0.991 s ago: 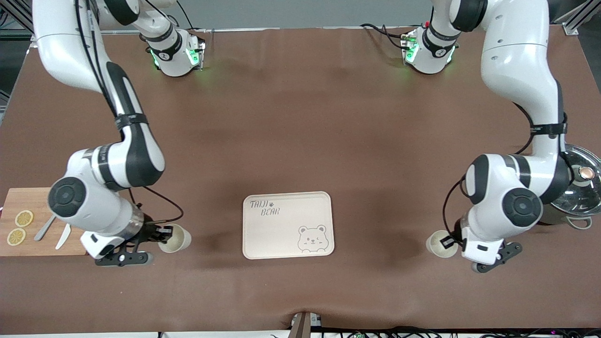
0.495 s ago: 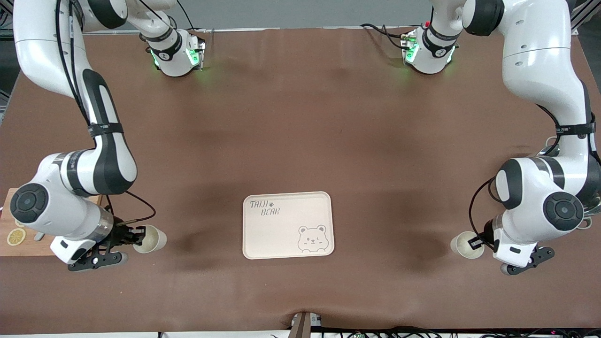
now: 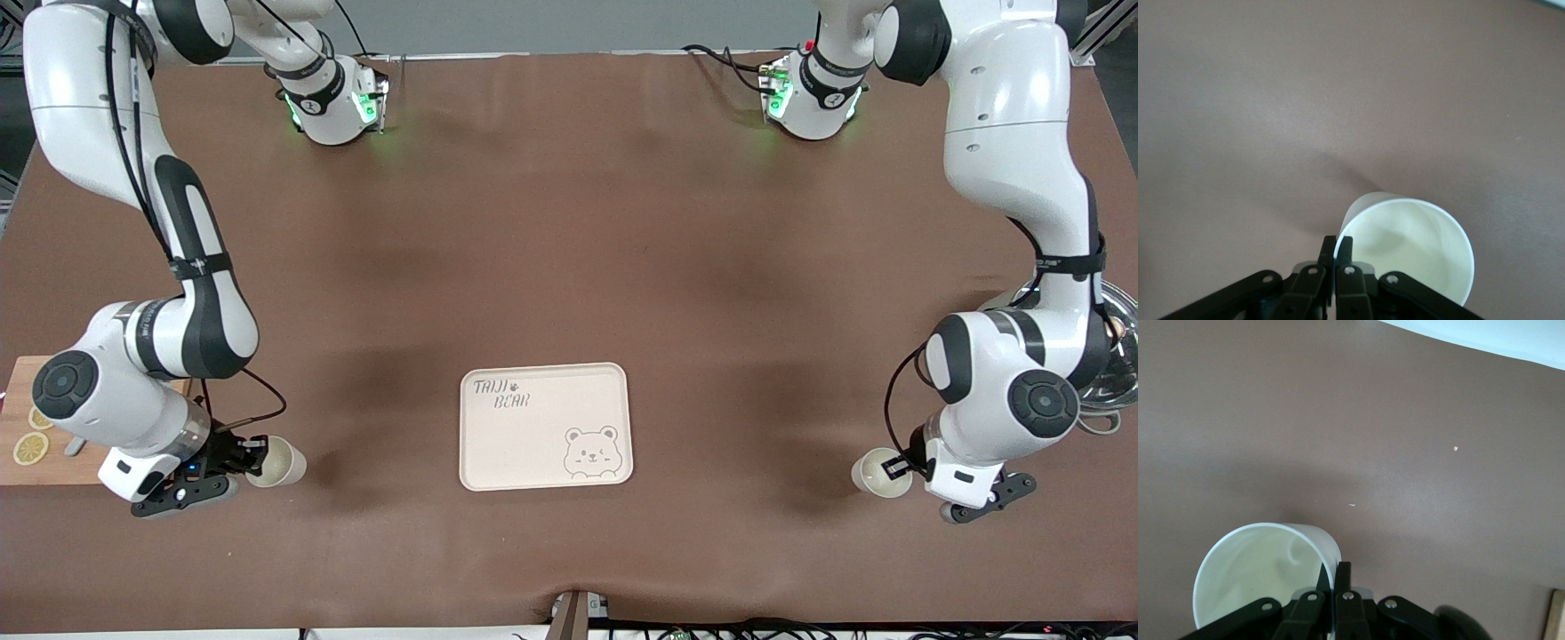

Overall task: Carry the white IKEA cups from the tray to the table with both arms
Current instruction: 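Lower the cups onto the table and open both grippers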

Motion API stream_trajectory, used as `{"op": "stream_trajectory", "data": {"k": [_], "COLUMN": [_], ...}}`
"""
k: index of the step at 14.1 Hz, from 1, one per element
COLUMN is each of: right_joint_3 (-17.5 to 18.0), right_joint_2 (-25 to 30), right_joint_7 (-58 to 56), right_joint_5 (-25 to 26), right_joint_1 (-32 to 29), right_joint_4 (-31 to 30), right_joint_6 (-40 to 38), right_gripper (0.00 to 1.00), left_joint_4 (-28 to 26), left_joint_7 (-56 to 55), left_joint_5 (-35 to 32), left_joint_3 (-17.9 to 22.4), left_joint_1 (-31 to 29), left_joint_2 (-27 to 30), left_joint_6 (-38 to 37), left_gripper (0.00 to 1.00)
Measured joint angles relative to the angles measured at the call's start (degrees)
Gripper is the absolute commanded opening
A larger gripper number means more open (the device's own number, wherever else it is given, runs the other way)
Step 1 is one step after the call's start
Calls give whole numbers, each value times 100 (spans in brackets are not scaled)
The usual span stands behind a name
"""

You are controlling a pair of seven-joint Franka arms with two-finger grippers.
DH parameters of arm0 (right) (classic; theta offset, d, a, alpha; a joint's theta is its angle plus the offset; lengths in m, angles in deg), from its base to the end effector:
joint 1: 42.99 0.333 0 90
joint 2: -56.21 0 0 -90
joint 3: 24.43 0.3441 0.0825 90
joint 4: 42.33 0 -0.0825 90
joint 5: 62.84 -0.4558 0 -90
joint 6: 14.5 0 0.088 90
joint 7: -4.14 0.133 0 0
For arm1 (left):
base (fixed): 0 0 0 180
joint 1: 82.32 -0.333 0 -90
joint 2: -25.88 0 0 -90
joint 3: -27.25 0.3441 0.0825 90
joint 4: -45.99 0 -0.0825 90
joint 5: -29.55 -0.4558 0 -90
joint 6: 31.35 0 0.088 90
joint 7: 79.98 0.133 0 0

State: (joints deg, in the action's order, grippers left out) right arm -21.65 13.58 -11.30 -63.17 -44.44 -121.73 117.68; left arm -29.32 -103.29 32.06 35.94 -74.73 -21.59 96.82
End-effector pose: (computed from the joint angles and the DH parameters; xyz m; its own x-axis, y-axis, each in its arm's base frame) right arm 0.8339 0.0118 0.2436 0.9468 0.2666 0.1802 0.2691 -0.9630 0.0106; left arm 0.8381 -0.0130 0.2086 0.9159 0.3822 0.1228 0.3882 -0.9212 -0.0282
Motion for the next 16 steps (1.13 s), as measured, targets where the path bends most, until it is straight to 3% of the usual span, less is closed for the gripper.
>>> {"op": "stream_trajectory", "data": {"k": [5, 6, 9, 13, 14, 15, 16], "right_joint_3": [0, 0, 2, 6, 6, 6, 8], "right_joint_2": [-332, -375, -426, -433, -433, -433, -433], "right_joint_7": [-261, -291, -312, -314, -314, -314, -314], "right_joint_5": [-1, -1, -1, -3, -4, -4, -5], "right_joint_1": [-54, -71, -84, -84, -84, -84, -84], "right_joint_4": [-67, -68, -69, -69, -69, -70, -69], "right_joint_6": [511, 560, 631, 658, 659, 662, 663], "right_gripper": [0, 0, 0, 0, 0, 12, 33], "left_joint_4": [-6, -6, -8, -7, -4, 3, 18], "left_joint_7": [97, 178, 294, 308, 308, 308, 308], "left_joint_5": [0, 0, 0, 0, 0, 0, 0], "left_joint_3": [-14, -14, -14, -15, -15, -15, -15], "left_joint_1": [-3, -6, -34, -44, -44, -44, -45], "left_joint_2": [-85, -85, -85, -85, -83, -79, -71], "left_joint_6": [57, 57, 57, 60, 67, 80, 92], "left_gripper": [1, 8, 42, 75, 92, 100, 100]}}
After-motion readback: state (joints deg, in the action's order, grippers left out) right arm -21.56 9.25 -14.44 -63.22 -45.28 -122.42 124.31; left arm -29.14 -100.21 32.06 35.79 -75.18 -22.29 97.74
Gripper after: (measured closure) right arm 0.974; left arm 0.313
